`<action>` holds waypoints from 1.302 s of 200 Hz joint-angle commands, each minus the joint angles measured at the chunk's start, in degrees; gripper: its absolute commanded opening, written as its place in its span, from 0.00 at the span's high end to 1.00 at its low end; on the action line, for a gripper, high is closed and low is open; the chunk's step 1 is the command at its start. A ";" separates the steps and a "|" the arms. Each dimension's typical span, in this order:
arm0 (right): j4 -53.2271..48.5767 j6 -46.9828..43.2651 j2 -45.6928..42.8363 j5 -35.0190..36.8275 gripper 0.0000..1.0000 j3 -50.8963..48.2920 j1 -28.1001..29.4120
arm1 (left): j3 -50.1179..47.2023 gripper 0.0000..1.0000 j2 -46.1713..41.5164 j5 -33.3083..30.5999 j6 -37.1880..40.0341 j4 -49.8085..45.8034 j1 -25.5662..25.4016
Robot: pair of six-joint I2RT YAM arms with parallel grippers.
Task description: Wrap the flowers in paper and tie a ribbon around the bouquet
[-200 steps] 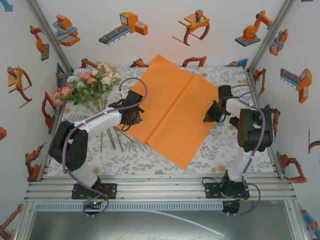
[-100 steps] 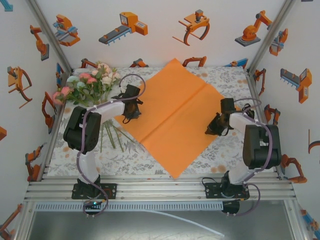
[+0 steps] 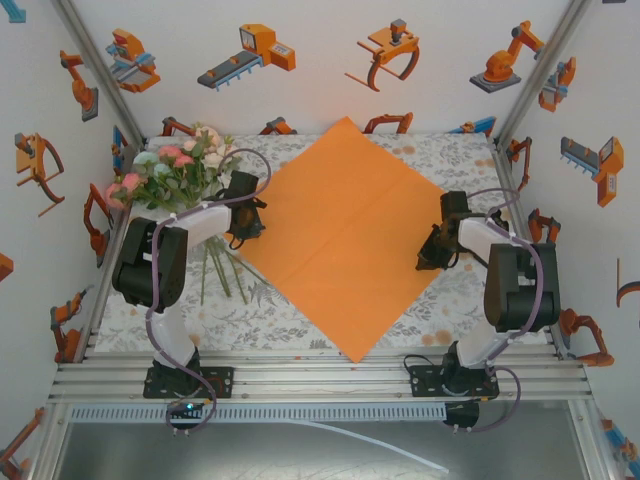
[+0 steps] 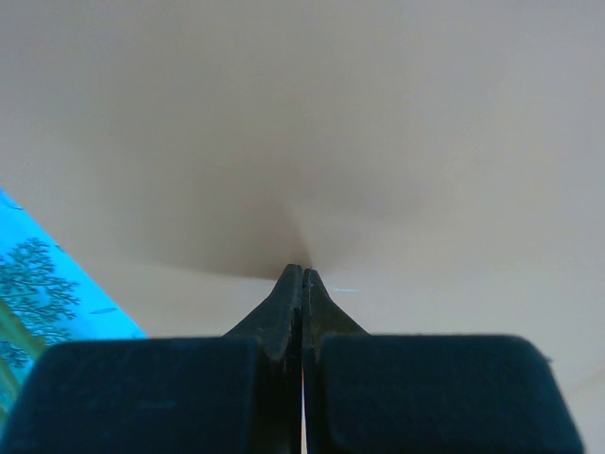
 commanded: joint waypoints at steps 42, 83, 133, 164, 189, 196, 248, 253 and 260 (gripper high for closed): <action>-4.80 -3.20 2.76 -1.76 0.96 9.24 -0.97 | 1.13 0.96 -4.64 2.51 0.48 -0.81 1.75; -7.25 -1.02 -9.55 -4.86 0.78 13.22 0.50 | 4.75 0.76 -15.34 -1.22 2.18 -6.25 4.39; -0.72 2.74 -21.79 -0.98 0.56 9.86 11.11 | 8.40 0.75 -16.02 3.23 6.38 -11.63 16.09; -0.89 2.20 -21.16 -0.94 0.51 12.33 16.44 | 8.76 0.71 -12.41 2.64 3.10 -11.28 22.12; -1.91 2.78 -19.43 -0.50 0.51 13.95 18.77 | 9.43 0.68 -9.40 0.67 1.27 -10.41 25.19; -2.02 3.13 -19.04 -0.20 0.51 14.21 19.10 | 9.69 0.68 -8.36 0.93 0.07 -10.58 26.06; -2.05 5.15 -17.86 0.89 0.51 13.50 19.57 | 9.57 0.67 -2.18 3.86 -5.37 -7.58 29.57; -2.09 5.13 -17.83 0.97 0.51 13.50 19.56 | 9.70 0.66 -1.51 4.12 -5.37 -7.23 29.66; -2.14 4.96 -17.74 1.14 0.51 13.59 19.60 | 10.01 0.65 -0.76 4.34 -5.46 -7.09 29.85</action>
